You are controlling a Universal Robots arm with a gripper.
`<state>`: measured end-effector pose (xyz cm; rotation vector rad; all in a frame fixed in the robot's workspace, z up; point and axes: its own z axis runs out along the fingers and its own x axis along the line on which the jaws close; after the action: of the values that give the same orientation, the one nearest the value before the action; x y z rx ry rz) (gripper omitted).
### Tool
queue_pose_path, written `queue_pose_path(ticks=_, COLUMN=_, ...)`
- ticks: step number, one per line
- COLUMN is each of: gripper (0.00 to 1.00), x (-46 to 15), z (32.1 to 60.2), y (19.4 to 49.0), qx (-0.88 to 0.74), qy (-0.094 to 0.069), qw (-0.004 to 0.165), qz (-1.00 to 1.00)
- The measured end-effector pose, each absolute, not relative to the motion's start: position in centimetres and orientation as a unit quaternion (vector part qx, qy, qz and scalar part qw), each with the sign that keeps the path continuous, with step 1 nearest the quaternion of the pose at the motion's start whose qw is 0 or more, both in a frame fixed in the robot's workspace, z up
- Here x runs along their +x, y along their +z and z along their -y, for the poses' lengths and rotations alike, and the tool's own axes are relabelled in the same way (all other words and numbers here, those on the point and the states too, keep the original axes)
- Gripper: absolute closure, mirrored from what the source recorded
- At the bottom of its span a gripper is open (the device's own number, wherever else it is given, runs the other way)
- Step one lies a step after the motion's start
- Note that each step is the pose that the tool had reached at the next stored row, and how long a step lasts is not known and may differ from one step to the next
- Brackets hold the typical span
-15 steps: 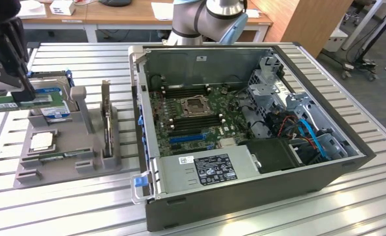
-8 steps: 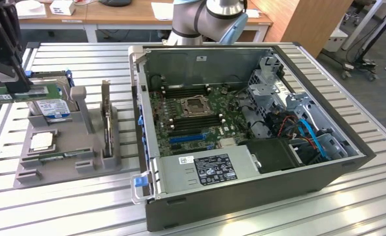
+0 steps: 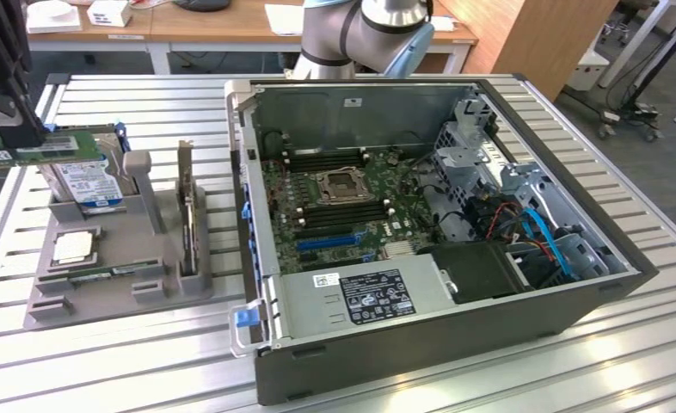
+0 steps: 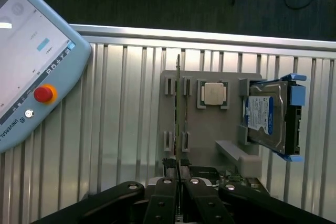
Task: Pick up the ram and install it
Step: 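Pick up the ram and move it above insertion slot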
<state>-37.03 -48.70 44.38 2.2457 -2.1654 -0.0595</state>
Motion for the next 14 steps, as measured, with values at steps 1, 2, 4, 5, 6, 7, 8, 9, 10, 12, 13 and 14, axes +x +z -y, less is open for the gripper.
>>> queue_pose_path(ticks=1, gripper=0.88, x=-37.03, z=48.7, y=44.49, qx=0.72, qy=-0.019, qw=0.011, qz=0.694)
queue_pose_path(ticks=2, gripper=0.88, x=-37.03, z=48.7, y=44.54, qx=0.72, qy=-0.019, qw=0.011, qz=0.694)
queue_pose_path(ticks=4, gripper=0.88, x=-37.03, z=48.7, y=44.54, qx=0.72, qy=-0.019, qw=0.011, qz=0.694)
queue_pose_path(ticks=5, gripper=0.88, x=-37.03, z=48.7, y=44.54, qx=0.72, qy=-0.019, qw=0.011, qz=0.694)
queue_pose_path(ticks=6, gripper=0.88, x=-37.03, z=48.7, y=44.54, qx=0.72, qy=-0.019, qw=0.011, qz=0.694)
queue_pose_path(ticks=7, gripper=0.88, x=-37.03, z=48.7, y=44.54, qx=0.72, qy=-0.019, qw=0.011, qz=0.694)
queue_pose_path(ticks=8, gripper=0.88, x=-37.03, z=48.7, y=44.54, qx=0.72, qy=-0.019, qw=0.011, qz=0.694)
queue_pose_path(ticks=9, gripper=0.88, x=-37.03, z=48.7, y=44.54, qx=0.72, qy=-0.019, qw=0.011, qz=0.694)
queue_pose_path(ticks=10, gripper=0.88, x=-37.03, z=48.7, y=44.54, qx=0.72, qy=-0.019, qw=0.011, qz=0.694)
queue_pose_path(ticks=12, gripper=0.88, x=-36.95, z=48.7, y=44.55, qx=0.72, qy=-0.019, qw=0.011, qz=0.694)
queue_pose_path(ticks=13, gripper=0.88, x=-36.89, z=48.7, y=44.55, qx=0.72, qy=-0.019, qw=0.011, qz=0.694)
queue_pose_path(ticks=14, gripper=0.88, x=-36.81, z=48.7, y=44.54, qx=0.72, qy=-0.019, qw=0.011, qz=0.694)
